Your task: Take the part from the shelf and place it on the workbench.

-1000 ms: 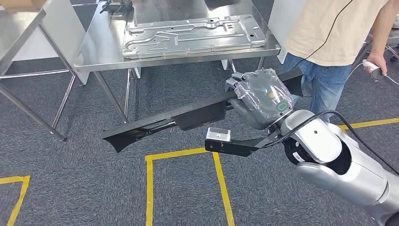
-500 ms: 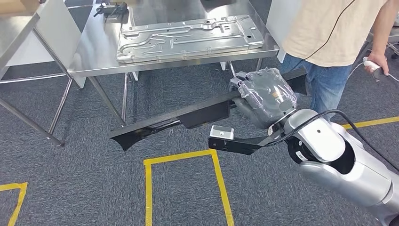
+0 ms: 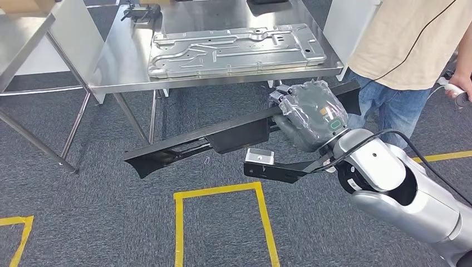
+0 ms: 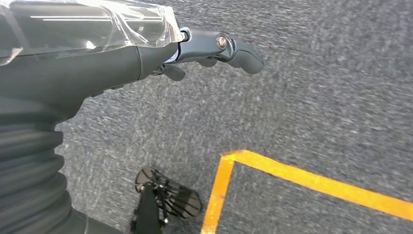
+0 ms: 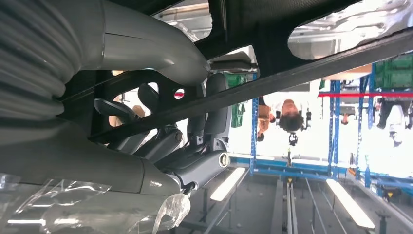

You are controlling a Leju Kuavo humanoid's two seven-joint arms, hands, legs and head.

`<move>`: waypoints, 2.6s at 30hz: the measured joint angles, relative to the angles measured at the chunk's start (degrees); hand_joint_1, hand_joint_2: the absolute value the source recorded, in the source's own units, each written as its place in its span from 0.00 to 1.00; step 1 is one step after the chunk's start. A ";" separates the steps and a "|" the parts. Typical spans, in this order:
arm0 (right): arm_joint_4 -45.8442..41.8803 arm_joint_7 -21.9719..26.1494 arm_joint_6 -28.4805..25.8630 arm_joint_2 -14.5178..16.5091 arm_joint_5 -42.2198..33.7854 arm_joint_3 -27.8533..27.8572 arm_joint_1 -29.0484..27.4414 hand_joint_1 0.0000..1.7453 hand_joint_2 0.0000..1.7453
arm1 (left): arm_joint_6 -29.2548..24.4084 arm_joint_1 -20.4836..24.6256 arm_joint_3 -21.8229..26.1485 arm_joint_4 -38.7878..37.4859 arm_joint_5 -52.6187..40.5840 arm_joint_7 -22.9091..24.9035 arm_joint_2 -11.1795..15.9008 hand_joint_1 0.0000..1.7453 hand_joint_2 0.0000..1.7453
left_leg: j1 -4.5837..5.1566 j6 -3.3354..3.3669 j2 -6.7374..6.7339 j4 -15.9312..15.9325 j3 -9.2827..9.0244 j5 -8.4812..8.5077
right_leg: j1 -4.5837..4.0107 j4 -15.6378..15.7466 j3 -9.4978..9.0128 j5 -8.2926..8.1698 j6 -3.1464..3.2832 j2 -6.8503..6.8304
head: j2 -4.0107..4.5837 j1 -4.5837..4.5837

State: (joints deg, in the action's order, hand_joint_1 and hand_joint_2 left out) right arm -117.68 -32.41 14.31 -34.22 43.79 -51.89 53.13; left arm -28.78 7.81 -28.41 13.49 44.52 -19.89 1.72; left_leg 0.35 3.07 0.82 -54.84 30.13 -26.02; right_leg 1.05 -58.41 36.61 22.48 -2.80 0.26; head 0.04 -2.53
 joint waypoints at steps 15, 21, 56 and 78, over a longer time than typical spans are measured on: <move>-0.48 -0.19 0.35 -0.05 -0.11 0.15 0.02 1.00 1.00 | 0.02 -0.10 -0.02 0.00 0.07 -0.02 -0.09 0.00 1.00 | -0.76 -2.26 -0.44 -3.83 6.24 3.57 | 0.12 2.80 -5.07 3.56 1.31 0.33 | 0.01 -0.28; -0.50 -0.09 0.65 -0.08 -0.44 0.22 0.40 1.00 1.00 | 0.02 -0.02 -0.04 0.00 0.01 -0.05 -0.10 0.00 1.00 | -0.48 -0.24 -0.56 0.10 3.66 3.37 | 0.15 1.23 -5.19 5.58 -0.41 0.17 | -0.01 -0.21; 0.57 -1.27 4.20 0.08 -0.82 -0.38 5.43 1.00 1.00 | 0.56 0.77 -1.46 0.00 -0.44 1.55 0.07 0.00 1.00 | -0.38 0.84 -0.12 0.22 1.84 2.15 | 0.19 -13.95 3.47 10.00 -0.89 0.13 | 0.03 -0.13; 6.55 0.29 2.27 8.87 -0.61 -4.77 12.10 1.00 1.00 | 0.78 2.13 -3.17 0.02 -1.43 3.22 0.80 0.00 1.00 | 0.06 -1.19 -0.20 -1.22 5.95 5.36 | -0.13 2.69 -5.45 4.13 1.14 0.44 | 0.04 -0.34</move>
State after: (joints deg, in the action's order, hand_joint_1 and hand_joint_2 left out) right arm -111.14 -32.12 16.58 -25.34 43.18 -56.66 65.23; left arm -28.00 9.95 -31.59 13.51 43.10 -16.67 2.52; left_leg 0.41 1.88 0.62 -56.07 36.08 -20.65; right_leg 0.92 -55.71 31.17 26.61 -1.66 0.70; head 0.08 -2.87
